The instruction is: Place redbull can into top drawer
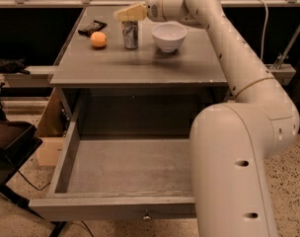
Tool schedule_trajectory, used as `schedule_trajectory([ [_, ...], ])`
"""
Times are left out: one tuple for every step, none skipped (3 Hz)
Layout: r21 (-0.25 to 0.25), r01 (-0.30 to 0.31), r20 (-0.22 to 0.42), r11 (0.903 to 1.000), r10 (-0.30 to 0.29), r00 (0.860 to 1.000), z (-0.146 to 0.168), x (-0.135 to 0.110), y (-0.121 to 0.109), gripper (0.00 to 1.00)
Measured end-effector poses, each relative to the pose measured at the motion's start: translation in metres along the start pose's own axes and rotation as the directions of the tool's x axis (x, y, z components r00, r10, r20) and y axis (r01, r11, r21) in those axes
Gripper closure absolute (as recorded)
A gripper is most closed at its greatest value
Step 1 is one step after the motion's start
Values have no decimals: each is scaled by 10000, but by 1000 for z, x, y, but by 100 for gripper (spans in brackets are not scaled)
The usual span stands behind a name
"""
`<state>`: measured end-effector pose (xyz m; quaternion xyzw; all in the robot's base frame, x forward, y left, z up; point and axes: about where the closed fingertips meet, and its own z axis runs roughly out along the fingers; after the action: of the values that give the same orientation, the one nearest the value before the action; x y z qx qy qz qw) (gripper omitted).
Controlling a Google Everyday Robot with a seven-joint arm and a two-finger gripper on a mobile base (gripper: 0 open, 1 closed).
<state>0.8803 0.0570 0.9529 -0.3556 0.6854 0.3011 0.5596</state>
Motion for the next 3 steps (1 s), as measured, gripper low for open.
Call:
schedule_trajectory([
  [280,-167,-396,9995,178,9991,15,20,0,0],
  [687,-112,-682,9976,158,9975,29,38,-2,16],
  [1192,-80,-656,9928,159,9977,36,50,-4,40],
])
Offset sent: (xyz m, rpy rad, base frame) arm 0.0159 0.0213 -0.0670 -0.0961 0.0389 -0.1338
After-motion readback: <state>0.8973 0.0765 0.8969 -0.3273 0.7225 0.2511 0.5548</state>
